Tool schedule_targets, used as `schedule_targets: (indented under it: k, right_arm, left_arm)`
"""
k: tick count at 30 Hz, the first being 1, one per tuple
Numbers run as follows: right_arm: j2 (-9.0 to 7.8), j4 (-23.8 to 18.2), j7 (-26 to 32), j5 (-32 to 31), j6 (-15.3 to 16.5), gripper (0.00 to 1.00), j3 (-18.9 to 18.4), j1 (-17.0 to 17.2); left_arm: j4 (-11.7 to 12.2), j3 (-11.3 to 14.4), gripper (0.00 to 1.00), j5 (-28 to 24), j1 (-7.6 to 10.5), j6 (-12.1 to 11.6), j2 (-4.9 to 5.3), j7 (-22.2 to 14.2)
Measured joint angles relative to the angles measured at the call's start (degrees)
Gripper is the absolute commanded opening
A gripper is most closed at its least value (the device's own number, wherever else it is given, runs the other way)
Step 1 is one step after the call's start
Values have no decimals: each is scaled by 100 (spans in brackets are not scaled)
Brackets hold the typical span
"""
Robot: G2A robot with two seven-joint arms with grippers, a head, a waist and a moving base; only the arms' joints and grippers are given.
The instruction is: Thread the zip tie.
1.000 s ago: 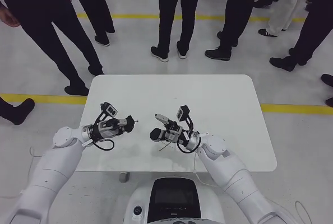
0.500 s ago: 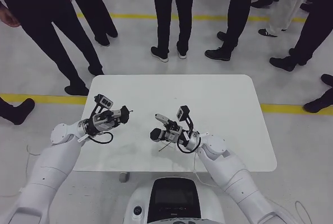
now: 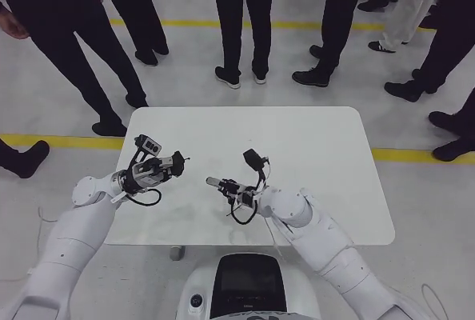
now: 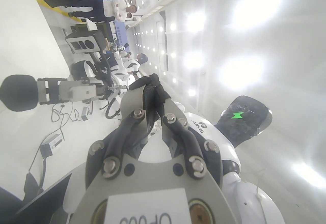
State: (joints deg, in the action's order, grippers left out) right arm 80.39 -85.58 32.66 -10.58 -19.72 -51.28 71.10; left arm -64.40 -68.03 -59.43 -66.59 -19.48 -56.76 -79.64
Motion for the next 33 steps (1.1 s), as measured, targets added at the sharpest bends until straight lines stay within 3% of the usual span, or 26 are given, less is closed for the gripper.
schedule_targets:
  k: [11, 15, 21, 26, 29, 33]
  right_arm:
    - [8, 80, -160, -385, 25, 100, 116, -43]
    - [-62, 52, 72, -868, 24, 100, 31, -73]
    - [-221, -350, 871, -1507, 24, 100, -234, 42]
    - [-285, -498, 1488, -2435, 24, 100, -270, 41]
    - [-208, -524, 1362, -3110, 24, 100, -184, -3]
    - [-195, -525, 1304, -3161, 24, 100, -193, 6]
  left_arm:
    - [0, 0, 0, 0, 0, 0, 0, 0]
    - [0, 0, 0, 0, 0, 0, 0, 0]
    - [0, 0, 0, 0, 0, 0, 0, 0]
    - [0, 0, 0, 0, 0, 0, 0, 0]
    - [0, 0, 0, 0, 0, 0, 0, 0]
    - [0, 0, 0, 0, 0, 0, 0, 0]
